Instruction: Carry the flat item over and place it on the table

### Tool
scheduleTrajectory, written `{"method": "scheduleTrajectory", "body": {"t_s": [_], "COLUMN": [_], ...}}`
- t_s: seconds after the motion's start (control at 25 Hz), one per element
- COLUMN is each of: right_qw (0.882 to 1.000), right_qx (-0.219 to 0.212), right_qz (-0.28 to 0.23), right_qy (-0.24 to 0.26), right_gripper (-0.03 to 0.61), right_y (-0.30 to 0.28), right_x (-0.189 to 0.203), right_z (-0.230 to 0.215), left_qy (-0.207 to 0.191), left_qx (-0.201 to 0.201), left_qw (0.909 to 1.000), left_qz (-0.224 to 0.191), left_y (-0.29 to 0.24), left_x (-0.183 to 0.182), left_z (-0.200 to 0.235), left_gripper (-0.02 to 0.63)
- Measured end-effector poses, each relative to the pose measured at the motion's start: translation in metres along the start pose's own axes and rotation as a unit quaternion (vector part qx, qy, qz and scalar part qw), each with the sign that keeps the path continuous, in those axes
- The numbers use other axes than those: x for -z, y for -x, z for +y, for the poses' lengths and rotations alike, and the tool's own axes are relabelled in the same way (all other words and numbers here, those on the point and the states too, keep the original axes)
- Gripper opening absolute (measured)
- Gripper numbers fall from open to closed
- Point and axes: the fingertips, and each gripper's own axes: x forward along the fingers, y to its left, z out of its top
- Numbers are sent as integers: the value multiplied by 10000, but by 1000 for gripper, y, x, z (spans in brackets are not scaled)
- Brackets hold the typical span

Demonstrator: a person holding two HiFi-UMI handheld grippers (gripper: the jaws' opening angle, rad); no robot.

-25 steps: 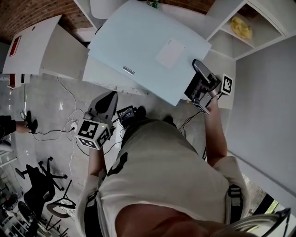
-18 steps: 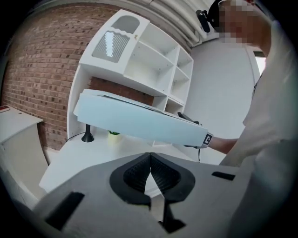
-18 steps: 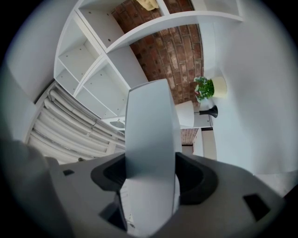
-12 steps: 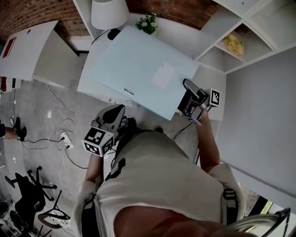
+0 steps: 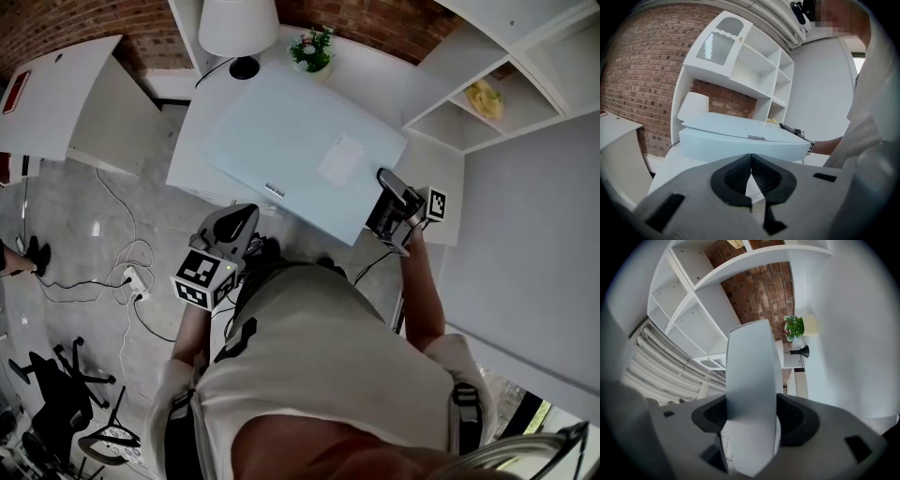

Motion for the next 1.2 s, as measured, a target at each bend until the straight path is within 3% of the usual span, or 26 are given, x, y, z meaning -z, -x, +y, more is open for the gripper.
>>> {"method": "scheduleTrajectory", "body": {"t_s": [0.4,1.2], "right_qw": [9994,9948], "right_qx": [318,210], "right_qz": [127,901], "right_qy": [-36,-428], "right_gripper": [308,308], "right_y": [-5,26], "right_x": [8,-40], "right_z": [-28,-67], "left_qy": [135,177], "left_qx": [126,-493], "left_qw": [9998,9986], "left_qz": [-60,-2], "left_y": [0,-60], "left_x": [0,-26], "left_z": [22,-8], "left_gripper": [20,19]}}
